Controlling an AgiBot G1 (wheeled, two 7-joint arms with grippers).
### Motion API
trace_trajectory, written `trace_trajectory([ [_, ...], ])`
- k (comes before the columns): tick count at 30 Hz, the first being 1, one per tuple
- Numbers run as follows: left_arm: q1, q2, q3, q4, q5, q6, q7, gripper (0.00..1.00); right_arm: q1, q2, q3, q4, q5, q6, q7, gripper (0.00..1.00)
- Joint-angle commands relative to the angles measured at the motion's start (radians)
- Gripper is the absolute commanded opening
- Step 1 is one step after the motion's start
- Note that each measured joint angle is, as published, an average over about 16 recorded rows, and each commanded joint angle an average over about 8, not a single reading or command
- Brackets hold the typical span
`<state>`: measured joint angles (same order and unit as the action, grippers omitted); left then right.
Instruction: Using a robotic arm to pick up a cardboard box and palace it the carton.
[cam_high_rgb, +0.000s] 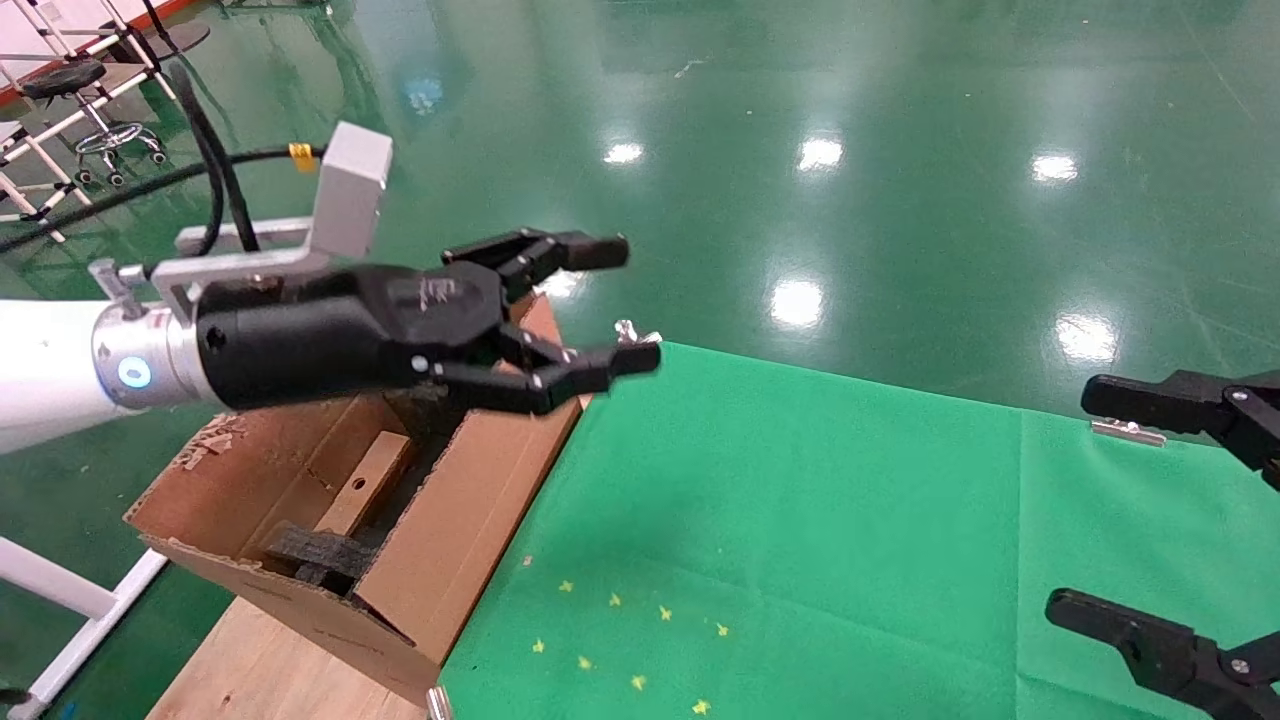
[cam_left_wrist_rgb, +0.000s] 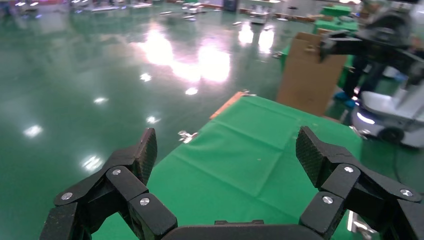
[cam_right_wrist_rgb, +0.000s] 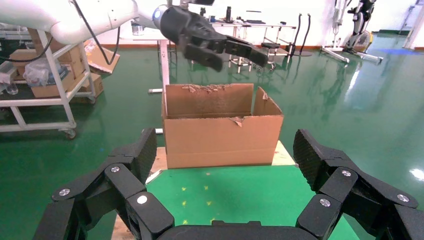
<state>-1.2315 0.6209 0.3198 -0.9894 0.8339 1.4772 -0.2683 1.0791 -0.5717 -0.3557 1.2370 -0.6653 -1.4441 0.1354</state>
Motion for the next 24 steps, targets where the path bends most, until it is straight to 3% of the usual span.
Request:
trace_trajectory([
  [1, 0.021, -0.001, -0.005, -0.039, -0.014, 0.002, 0.011, 1.00, 0.000, 0.000, 0.000, 0.000, 0.000, 0.000, 0.000, 1.00],
  [15, 0.156, -0.010, -0.040, -0.293, -0.103, 0.019, 0.079, 1.00, 0.000, 0.000, 0.000, 0.000, 0.000, 0.000, 0.000, 1.00],
  [24, 0.173, -0.011, -0.045, -0.323, -0.116, 0.022, 0.086, 1.00, 0.000, 0.000, 0.000, 0.000, 0.000, 0.000, 0.000, 1.00],
])
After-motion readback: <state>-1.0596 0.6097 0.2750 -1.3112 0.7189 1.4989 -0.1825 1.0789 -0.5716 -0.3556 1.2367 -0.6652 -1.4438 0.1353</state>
